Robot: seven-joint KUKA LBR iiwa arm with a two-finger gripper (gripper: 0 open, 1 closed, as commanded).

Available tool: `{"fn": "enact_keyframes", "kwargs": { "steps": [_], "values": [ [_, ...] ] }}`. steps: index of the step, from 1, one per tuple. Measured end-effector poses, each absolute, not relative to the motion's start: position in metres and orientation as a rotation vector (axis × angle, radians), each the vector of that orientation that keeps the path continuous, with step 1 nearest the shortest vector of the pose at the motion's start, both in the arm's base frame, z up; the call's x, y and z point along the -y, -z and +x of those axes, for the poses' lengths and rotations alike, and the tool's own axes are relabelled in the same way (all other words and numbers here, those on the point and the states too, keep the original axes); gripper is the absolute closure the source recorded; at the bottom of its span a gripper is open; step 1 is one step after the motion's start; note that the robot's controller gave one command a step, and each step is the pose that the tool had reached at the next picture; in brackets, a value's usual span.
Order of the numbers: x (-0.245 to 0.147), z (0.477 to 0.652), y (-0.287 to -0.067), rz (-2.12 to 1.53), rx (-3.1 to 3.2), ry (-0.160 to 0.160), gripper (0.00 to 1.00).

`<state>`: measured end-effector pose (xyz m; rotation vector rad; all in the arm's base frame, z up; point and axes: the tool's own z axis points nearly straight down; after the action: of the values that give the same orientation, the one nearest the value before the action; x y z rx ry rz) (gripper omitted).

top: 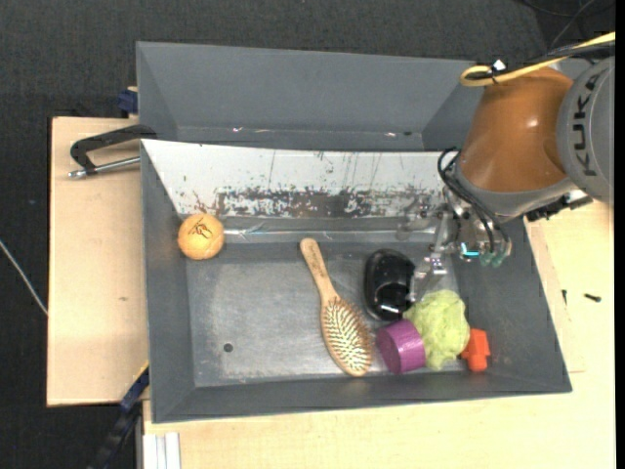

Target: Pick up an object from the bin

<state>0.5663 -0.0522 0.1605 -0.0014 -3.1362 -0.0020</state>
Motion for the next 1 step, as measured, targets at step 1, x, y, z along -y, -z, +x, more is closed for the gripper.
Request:
{"fn": "enact_keyframes", "kwargs": {
  "steps": [1],
  "values": [
    [0.0521, 0.5681, -0.1645, 0.000, 3.144, 0.001, 0.00]
  ]
}}
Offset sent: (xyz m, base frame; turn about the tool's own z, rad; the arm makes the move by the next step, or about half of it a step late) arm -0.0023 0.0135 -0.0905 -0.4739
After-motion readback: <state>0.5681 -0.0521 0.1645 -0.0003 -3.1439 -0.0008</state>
